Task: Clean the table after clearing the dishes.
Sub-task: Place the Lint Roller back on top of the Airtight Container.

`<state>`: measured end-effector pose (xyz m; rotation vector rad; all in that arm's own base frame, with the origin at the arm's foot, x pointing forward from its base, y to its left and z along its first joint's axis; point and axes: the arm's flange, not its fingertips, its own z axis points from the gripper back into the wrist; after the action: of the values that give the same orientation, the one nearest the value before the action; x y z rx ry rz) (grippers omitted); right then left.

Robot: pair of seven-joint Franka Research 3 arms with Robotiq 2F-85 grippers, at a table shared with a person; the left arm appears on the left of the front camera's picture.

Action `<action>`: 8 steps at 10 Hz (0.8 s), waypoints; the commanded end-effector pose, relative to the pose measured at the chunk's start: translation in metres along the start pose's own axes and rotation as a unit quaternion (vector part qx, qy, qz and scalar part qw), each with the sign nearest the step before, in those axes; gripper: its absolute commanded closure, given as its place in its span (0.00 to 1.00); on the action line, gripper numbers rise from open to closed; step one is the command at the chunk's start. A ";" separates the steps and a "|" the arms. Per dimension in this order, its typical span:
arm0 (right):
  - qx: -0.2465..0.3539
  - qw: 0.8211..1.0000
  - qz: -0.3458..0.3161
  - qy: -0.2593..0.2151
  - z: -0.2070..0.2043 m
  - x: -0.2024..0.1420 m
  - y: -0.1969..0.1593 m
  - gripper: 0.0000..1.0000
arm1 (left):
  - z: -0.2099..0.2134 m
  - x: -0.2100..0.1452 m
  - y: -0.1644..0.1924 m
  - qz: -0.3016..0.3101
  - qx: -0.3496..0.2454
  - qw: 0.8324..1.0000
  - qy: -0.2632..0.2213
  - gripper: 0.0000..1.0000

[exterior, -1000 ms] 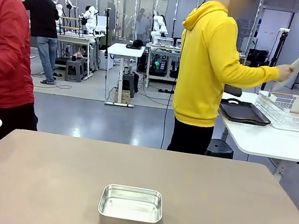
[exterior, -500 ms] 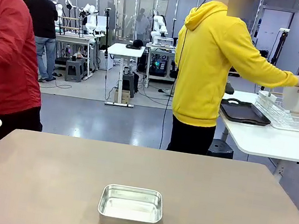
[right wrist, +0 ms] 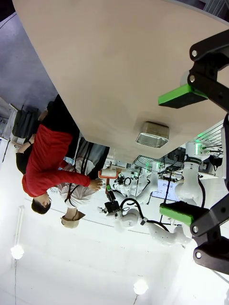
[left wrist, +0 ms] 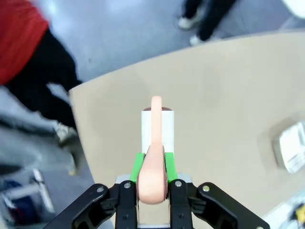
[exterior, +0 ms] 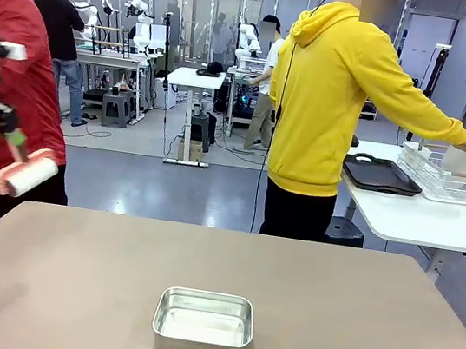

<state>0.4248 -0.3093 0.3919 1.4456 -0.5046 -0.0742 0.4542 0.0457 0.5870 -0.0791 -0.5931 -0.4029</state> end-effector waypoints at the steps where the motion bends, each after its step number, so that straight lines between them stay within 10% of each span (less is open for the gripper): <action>1: -0.003 1.000 0.000 0.007 0.000 -0.001 0.004 0.00 | 0.009 0.027 -0.043 -0.142 -0.035 0.989 0.008 0.79; 4: -0.003 1.000 0.000 0.007 0.000 -0.001 0.004 0.00 | 0.014 0.055 -0.147 -0.355 -0.064 0.932 0.033 0.79; 8: -0.003 1.000 0.000 0.007 0.000 -0.001 0.004 0.00 | -0.002 0.043 -0.261 -0.484 -0.118 0.867 0.025 0.79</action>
<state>0.4248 -0.3093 0.3920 1.4454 -0.5047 -0.0741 0.3929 -0.2111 0.6054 0.0177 -0.4672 -1.4070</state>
